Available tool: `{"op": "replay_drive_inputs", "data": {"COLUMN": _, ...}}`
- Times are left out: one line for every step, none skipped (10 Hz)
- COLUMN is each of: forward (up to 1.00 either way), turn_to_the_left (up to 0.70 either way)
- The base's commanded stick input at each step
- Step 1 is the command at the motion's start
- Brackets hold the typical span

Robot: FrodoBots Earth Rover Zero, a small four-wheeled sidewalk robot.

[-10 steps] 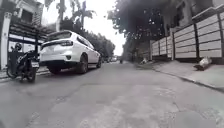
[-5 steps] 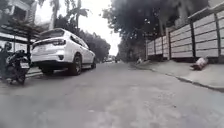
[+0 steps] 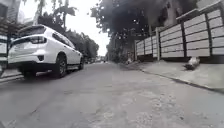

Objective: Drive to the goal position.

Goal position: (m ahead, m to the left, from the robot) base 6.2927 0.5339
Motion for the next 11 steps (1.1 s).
{"op": "replay_drive_inputs", "data": {"forward": 1.0, "turn_to_the_left": 0.03}}
{"op": "replay_drive_inputs", "data": {"forward": 1.0, "turn_to_the_left": -0.29}}
{"op": "replay_drive_inputs", "data": {"forward": 1.0, "turn_to_the_left": -0.37}}
{"op": "replay_drive_inputs", "data": {"forward": 1.0, "turn_to_the_left": -0.37}}
{"op": "replay_drive_inputs", "data": {"forward": 1.0, "turn_to_the_left": -0.37}}
{"op": "replay_drive_inputs", "data": {"forward": 1.0, "turn_to_the_left": -0.37}}
{"op": "replay_drive_inputs", "data": {"forward": 1.0, "turn_to_the_left": -0.37}}
{"op": "replay_drive_inputs", "data": {"forward": 1.0, "turn_to_the_left": -0.37}}
{"op": "replay_drive_inputs", "data": {"forward": 1.0, "turn_to_the_left": -0.37}}
{"op": "replay_drive_inputs", "data": {"forward": 1.0, "turn_to_the_left": -0.37}}
{"op": "replay_drive_inputs", "data": {"forward": 1.0, "turn_to_the_left": -0.37}}
